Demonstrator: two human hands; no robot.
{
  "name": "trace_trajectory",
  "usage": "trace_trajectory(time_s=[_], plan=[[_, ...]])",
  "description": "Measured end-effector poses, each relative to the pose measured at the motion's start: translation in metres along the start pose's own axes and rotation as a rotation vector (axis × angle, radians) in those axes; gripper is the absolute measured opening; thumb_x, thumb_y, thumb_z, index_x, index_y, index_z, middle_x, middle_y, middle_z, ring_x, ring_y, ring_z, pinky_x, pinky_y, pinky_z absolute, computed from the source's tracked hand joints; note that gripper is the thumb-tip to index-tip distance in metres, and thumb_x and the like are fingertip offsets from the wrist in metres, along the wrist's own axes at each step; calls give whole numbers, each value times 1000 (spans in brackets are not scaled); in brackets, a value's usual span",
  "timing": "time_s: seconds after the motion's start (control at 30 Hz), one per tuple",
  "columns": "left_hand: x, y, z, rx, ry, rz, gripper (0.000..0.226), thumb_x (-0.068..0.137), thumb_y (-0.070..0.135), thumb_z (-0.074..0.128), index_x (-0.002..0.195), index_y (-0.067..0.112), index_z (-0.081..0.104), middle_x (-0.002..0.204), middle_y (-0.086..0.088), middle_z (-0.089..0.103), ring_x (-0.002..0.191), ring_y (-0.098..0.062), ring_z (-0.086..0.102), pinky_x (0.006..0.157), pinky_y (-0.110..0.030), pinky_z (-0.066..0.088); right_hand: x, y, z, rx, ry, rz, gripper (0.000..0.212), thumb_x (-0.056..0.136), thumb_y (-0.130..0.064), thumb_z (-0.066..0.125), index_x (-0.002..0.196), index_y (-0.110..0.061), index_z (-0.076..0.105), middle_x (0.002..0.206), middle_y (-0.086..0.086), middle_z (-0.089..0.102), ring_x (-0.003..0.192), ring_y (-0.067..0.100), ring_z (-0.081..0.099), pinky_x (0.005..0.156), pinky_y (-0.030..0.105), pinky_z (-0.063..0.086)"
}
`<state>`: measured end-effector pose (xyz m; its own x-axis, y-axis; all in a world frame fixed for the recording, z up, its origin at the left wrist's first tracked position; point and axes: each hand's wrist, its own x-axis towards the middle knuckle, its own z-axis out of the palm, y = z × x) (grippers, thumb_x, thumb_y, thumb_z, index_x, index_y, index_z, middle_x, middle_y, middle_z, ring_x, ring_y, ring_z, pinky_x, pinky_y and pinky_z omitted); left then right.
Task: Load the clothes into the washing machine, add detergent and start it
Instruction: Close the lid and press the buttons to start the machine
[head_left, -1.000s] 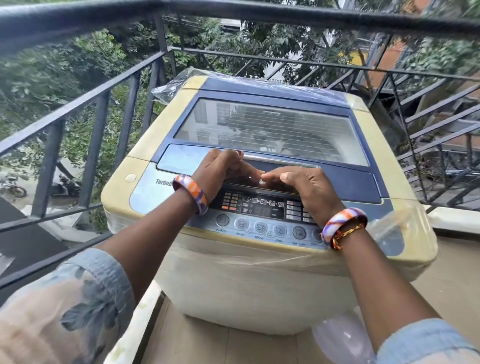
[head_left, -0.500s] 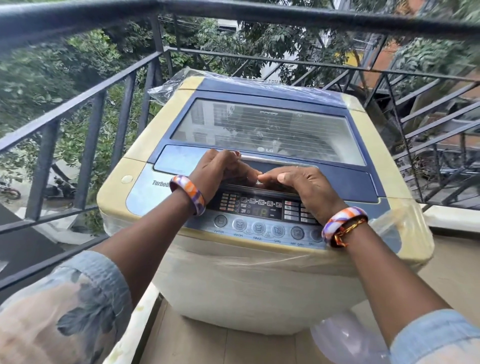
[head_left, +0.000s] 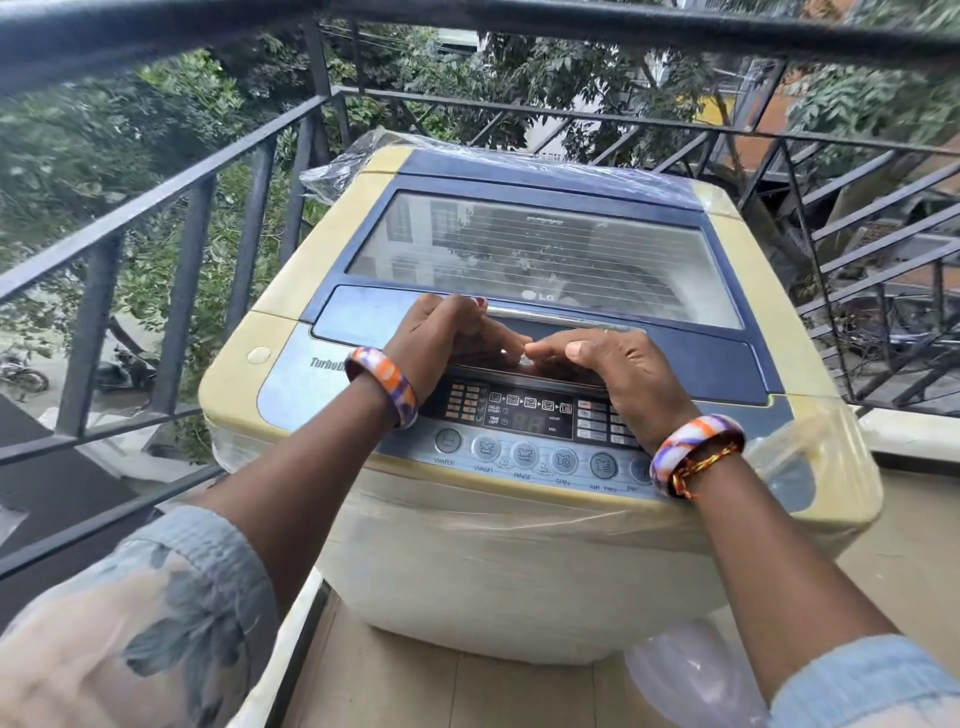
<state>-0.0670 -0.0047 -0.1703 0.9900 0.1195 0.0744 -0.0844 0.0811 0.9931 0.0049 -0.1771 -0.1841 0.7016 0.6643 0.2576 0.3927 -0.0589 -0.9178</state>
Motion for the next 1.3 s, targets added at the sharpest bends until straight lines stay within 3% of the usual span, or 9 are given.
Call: trace_trajectory(time_s=[0.33,0.5,0.67,0.8,0.97,1.1,1.3], plan=[[0,1,1,17,2,19,46,77,24,34,79,-6,68,71,-8,75,94,-35,66,84,-23,56,-1,-1,0,22,15,30,31,79,-25,44,87,-19,74,92,6,74,94,21,68,94,39,49],[0,2,2,1,-3,15,46,77,23,33,75,-8,67,67,-7,74,86,-24,70,80,-20,56,-1,0,0,29,21,32,34,76,-31,44,87,-20,74,93,7,74,94,23,68,95,43,49],[-1,2,2,-21,9,19,42,76,22,35,66,-4,68,65,-8,74,78,-21,70,77,-21,57,0,0,0,55,19,21,33,75,-32,45,84,-20,74,94,7,74,96,24,68,96,43,49],[0,2,2,-24,9,20,42,76,22,35,71,-3,68,64,-7,74,75,-20,71,76,-21,58,-1,-1,0,63,20,27,33,81,-17,41,85,-18,73,91,1,74,93,23,69,93,37,51],[1,0,2,-16,9,17,44,76,23,35,73,-7,68,68,-9,74,76,-23,70,77,-23,58,-1,-1,1,80,25,27,33,80,-16,41,84,-18,73,87,-3,74,91,22,69,90,31,52],[1,1,2,-7,10,29,47,76,22,34,81,-11,67,68,-9,74,76,-21,70,76,-22,58,0,0,0,63,26,13,34,81,-16,41,83,-20,74,90,1,74,93,23,69,92,36,51],[2,0,2,-8,17,26,45,76,22,34,74,-8,67,68,-9,74,76,-21,71,75,-22,57,0,1,-1,73,21,19,33,79,-19,43,79,-22,75,87,-4,75,93,21,69,94,40,50]])
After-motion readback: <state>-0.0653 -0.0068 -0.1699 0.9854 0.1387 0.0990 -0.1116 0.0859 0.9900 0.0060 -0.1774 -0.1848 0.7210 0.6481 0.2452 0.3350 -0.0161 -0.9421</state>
